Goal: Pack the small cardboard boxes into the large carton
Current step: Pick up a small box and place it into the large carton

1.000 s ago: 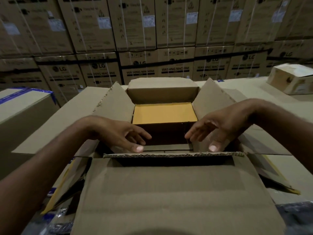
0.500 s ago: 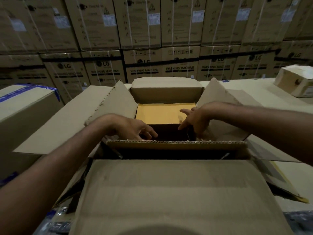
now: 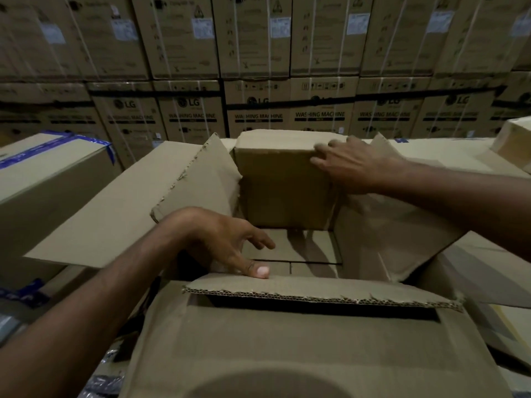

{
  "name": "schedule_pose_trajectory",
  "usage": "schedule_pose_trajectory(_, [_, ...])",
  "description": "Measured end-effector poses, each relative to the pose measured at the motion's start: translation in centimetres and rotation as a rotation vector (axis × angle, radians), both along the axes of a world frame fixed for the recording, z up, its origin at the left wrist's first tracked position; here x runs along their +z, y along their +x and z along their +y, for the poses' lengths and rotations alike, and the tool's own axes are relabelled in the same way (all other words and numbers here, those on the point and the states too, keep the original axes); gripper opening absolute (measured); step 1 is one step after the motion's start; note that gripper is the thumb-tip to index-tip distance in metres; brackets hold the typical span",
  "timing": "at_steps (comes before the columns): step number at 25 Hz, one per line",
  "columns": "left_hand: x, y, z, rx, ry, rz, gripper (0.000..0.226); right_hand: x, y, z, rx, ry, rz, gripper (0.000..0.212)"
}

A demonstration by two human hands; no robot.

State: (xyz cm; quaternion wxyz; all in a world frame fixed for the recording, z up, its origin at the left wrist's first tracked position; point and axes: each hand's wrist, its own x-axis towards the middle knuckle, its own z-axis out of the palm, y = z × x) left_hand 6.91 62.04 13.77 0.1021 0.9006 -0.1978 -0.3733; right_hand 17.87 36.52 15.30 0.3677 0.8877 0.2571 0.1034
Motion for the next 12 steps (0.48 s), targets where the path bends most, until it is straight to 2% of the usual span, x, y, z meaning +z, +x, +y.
schedule_pose_trajectory(3, [0.1,0.5,-0.1,-0.007,0.024,0.024,0.077,0.4,3.8,0.2,-0.072,0.014,-0.067,0.085])
schedule_pose_trajectory(6, [-0.4,0.9,0.2,-0.027,0.027,0.114,0.073,-0.1,6.8,0.2,-0.155,0.182,0.035,0.099])
schedule_pose_trajectory(12, [-0.3,0.3,1.1,-0.108,-0.058,0.252,0.070,-2.4,9.5,0.2,-0.246,0.394,0.163,0.126])
